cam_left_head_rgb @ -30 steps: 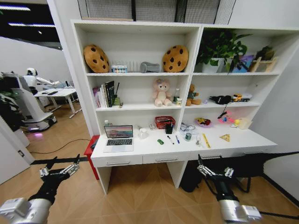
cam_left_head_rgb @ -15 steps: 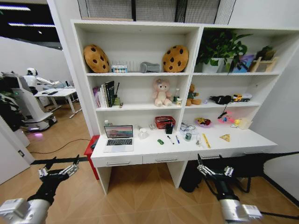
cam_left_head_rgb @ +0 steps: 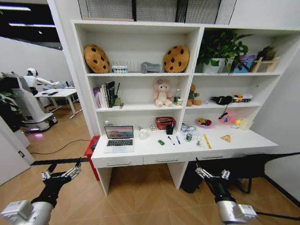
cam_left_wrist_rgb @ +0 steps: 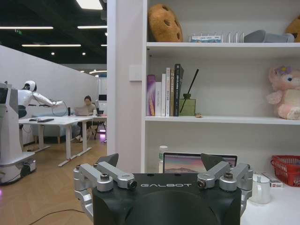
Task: Organize the objects on the table.
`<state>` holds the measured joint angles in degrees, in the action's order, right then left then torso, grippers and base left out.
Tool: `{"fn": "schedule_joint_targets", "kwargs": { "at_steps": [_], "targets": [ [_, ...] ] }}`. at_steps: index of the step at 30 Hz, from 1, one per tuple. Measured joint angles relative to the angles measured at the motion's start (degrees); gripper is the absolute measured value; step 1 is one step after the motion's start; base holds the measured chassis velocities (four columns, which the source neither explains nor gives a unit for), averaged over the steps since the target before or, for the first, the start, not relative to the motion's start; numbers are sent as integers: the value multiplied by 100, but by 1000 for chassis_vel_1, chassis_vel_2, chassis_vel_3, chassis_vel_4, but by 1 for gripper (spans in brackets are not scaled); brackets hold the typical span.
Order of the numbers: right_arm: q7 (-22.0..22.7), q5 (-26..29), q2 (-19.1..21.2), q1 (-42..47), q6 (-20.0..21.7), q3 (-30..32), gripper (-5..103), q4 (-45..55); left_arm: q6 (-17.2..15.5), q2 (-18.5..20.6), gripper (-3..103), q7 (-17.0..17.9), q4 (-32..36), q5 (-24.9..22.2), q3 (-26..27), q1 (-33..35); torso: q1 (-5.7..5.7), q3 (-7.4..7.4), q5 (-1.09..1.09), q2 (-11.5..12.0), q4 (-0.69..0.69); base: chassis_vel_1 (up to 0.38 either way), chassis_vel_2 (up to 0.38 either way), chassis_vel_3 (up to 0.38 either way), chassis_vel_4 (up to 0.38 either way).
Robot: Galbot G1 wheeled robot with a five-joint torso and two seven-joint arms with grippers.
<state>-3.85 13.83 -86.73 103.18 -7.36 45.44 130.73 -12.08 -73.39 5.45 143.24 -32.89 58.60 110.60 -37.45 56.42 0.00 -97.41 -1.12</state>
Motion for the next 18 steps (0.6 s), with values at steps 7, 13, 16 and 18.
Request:
{"fn": "schedule_joint_targets", "kwargs": {
  "at_steps": [7, 13, 16, 18],
  "targets": [
    [0, 15, 24, 2, -29, 13, 100, 0, 0, 7, 99, 0, 0, 1, 27, 13, 1, 0, 0, -1, 0, -68, 70, 77, -63],
    [2, 140, 62, -56, -32, 5, 100, -8, 0, 12, 99, 6, 0, -17, 55, 22, 0, 0, 0, -1, 0, -127, 145, 138, -159],
    [1, 146, 53, -71, -32, -23, 100, -22, 1, 64, 99, 14, 0, -43, 71, 14, 0, 0, 0, 0, 1, -182, 190, 208, -203],
    [1, 159, 61, -86, -32, -23, 100, -30, 1, 75, 99, 15, 0, -46, 71, 11, -2, 1, 0, 1, 0, -206, 186, 211, -226]
  ]
}}
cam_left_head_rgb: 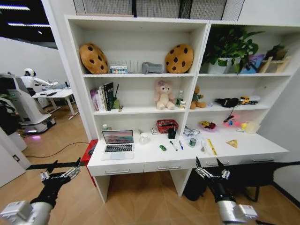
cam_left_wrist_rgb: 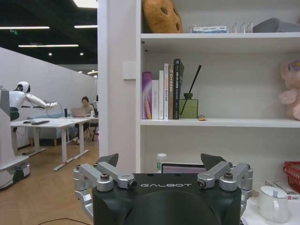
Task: Organize the objects on the table.
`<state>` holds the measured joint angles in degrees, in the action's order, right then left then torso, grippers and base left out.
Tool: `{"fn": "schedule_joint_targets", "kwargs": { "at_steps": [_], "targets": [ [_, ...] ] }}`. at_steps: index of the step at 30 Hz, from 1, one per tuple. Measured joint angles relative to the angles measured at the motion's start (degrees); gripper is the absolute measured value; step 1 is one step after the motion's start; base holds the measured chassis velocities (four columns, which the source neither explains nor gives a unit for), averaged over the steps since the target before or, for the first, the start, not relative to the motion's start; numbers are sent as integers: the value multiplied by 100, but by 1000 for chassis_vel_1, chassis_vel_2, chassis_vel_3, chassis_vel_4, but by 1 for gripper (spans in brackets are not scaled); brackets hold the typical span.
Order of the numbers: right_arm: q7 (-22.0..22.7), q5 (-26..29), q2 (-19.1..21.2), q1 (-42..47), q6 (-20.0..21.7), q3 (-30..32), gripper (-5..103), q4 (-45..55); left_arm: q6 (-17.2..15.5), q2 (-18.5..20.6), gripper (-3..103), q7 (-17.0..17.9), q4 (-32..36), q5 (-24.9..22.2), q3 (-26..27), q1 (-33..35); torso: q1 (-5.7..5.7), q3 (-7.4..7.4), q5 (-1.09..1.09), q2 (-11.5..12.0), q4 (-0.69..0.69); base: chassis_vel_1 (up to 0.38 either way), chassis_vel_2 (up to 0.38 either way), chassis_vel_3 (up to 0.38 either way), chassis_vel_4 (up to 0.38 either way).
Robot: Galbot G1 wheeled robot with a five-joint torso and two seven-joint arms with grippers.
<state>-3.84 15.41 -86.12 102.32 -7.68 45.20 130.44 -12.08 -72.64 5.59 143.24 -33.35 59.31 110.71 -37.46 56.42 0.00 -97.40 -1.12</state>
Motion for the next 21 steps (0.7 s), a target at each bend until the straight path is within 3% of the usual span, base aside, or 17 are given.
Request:
{"fn": "schedule_joint_targets", "kwargs": {
  "at_steps": [21],
  "targets": [
    [10, 71, 64, 25, -99, -3, 100, -7, 0, -62, 99, 6, 0, -5, 2, 73, 2, -1, -1, -1, -1, -205, 196, 203, -209]
  ]
}}
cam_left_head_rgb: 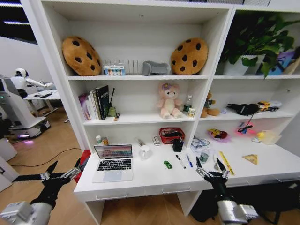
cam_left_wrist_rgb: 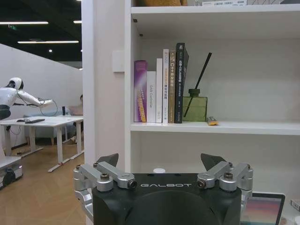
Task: Organize the objects on the table.
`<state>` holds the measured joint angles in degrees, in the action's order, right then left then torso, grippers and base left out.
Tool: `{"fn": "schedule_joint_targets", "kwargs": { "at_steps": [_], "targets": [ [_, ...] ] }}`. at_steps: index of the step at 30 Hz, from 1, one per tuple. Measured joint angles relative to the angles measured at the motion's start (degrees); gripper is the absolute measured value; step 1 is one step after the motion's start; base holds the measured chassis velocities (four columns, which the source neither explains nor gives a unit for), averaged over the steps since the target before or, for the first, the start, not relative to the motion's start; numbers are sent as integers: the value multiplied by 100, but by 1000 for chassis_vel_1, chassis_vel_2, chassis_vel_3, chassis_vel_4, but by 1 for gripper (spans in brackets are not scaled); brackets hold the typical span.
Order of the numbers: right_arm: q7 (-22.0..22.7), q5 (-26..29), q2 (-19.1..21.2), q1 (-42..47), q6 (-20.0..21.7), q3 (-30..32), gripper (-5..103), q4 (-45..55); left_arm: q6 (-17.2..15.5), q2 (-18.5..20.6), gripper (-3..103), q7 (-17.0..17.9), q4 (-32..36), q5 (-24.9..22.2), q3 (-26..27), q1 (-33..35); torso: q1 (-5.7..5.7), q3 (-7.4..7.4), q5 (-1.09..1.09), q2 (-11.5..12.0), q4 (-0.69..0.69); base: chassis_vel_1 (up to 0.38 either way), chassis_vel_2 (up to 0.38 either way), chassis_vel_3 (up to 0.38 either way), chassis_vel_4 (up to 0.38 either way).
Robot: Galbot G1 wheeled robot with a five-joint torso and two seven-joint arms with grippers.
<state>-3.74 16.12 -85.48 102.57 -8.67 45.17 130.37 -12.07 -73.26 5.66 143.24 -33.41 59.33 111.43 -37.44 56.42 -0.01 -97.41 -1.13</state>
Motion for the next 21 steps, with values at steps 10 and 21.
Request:
{"fn": "schedule_joint_targets", "kwargs": {
  "at_steps": [10, 21],
  "targets": [
    [40, 97, 53, 15, -144, -34, 100, 27, -1, 204, 99, 16, 0, -79, 43, -16, -9, 3, 2, 4, 1, -151, 151, 159, -153],
    [-25, 68, 115, -3, -256, -64, 100, -54, -37, 503, 98, 45, 0, -202, 127, -42, 5, -1, 1, -2, 1, 29, -19, -30, 18]
  ]
}}
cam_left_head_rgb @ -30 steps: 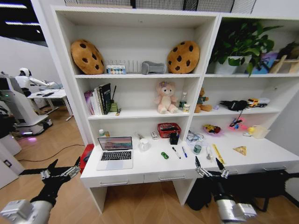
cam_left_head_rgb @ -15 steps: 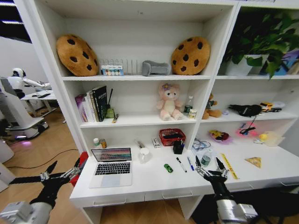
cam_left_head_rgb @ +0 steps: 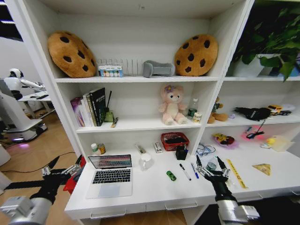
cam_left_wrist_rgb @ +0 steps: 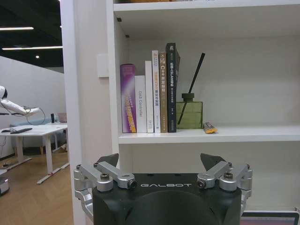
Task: Organize the objects on the table.
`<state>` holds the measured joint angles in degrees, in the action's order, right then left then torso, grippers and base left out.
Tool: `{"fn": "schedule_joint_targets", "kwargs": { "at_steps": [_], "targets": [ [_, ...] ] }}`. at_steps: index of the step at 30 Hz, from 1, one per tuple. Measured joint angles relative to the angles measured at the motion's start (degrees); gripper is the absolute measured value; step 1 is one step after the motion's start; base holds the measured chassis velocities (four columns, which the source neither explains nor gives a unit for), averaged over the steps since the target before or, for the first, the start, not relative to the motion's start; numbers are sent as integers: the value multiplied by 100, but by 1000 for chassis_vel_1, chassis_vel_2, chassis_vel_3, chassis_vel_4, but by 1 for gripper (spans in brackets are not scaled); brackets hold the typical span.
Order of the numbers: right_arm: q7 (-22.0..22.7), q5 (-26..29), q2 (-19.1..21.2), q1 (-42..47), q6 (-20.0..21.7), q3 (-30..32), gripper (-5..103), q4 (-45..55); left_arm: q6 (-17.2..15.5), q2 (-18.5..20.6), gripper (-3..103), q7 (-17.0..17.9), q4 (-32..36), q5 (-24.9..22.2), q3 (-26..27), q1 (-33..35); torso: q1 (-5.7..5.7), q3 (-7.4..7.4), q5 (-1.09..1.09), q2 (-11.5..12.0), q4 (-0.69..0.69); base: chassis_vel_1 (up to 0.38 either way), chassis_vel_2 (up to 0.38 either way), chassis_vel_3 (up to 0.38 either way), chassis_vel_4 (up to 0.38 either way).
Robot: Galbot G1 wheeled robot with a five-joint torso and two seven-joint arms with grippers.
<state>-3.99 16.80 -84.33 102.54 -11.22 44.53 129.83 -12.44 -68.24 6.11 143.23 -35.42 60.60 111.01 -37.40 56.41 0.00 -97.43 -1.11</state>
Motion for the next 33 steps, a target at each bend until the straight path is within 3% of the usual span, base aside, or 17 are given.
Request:
{"fn": "schedule_joint_targets", "kwargs": {
  "at_steps": [2, 6, 9, 14, 16, 24, 28, 30, 33],
  "targets": [
    [-8, -4, 0, -4, -4, -3, 100, -9, -2, 3, 95, 0, 0, 2, -4, 1, -1, 0, -1, 0, 0, 0, 0, 0, 0],
    [-27, -10, 30, -40, -5, -19, 100, -41, -9, 101, 101, 4, 0, -17, -3, -34, -6, 1, 0, 2, 0, 0, 0, 0, 0],
    [-9, 2, 56, -62, 7, -23, 100, -54, -36, 253, 94, 53, 0, -105, -3, -95, -7, 2, 0, 3, 0, 0, 0, 0, 0],
    [-2, 19, 114, -63, 11, 13, 100, -87, -91, 651, 100, 242, 0, -450, -2, -272, -6, 1, 0, 3, 0, 0, 0, 0, 0],
    [-9, 20, 122, -60, 10, 23, 100, -98, -92, 847, 97, 327, -40, -589, -30, -342, -6, 1, 0, 3, -1, 0, 0, 0, 0],
    [-116, 4, 66, -27, -52, 117, 100, -159, -113, 1885, 65, 438, -607, -1007, -190, -979, -7, 2, -1, 3, -1, 0, 0, 0, 0],
    [-108, 8, 37, -40, -55, 141, 100, -168, -113, 2007, 54, 452, -689, -1047, -218, -1104, -6, 2, -1, 3, -2, 0, 0, 0, 0],
    [-96, 15, 46, -33, -43, 143, 100, -170, -111, 2042, 43, 455, -711, -1075, -242, -1167, -6, 2, 0, 3, 0, 0, 0, 0, 0],
    [-96, 24, 88, -32, 2, 127, 100, -173, -104, 2040, 38, 448, -706, -1079, -279, -1183, -6, 2, 0, 3, 0, 0, 0, 0, 0]
  ]
}}
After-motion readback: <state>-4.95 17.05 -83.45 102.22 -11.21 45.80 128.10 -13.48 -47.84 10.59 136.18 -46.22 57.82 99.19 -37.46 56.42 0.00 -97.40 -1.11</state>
